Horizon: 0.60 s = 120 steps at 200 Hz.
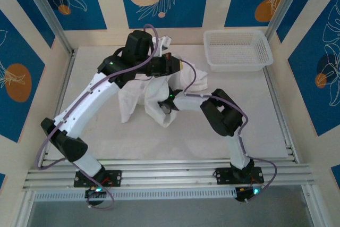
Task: Fold the inside-out t-shirt
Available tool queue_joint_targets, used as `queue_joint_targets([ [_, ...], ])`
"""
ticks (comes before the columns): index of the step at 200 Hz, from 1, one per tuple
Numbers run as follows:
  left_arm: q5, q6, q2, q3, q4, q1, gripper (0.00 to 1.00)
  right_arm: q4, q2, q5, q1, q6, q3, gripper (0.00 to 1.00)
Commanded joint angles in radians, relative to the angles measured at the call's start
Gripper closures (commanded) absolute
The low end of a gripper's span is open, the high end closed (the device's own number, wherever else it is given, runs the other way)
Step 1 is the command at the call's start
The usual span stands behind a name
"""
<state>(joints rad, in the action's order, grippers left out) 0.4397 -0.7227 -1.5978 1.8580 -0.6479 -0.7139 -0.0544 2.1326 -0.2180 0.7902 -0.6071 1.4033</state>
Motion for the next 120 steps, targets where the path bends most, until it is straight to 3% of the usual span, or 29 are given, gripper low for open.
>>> queue_joint_targets([
  [1,0.053,0.069,0.089,0.050,0.015,-0.035,1.00,0.144,0.045,0.288,-0.008,-0.115,0.050,1.00],
  [54,0.167,0.141,0.105,0.066,0.011,-0.104,1.00,0.255,0.038,0.322,-0.085,-0.190,0.183,1.00],
  [83,0.047,0.279,0.173,0.060,-0.102,-0.118,1.00,0.334,0.026,0.361,-0.119,-0.178,0.236,1.00],
  [105,0.016,0.347,0.200,0.019,-0.142,-0.118,1.00,0.447,-0.014,0.363,-0.138,-0.206,0.301,1.00],
  [120,-0.095,0.391,0.187,0.025,-0.206,-0.117,1.00,0.527,-0.034,0.378,-0.141,-0.220,0.367,1.00],
])
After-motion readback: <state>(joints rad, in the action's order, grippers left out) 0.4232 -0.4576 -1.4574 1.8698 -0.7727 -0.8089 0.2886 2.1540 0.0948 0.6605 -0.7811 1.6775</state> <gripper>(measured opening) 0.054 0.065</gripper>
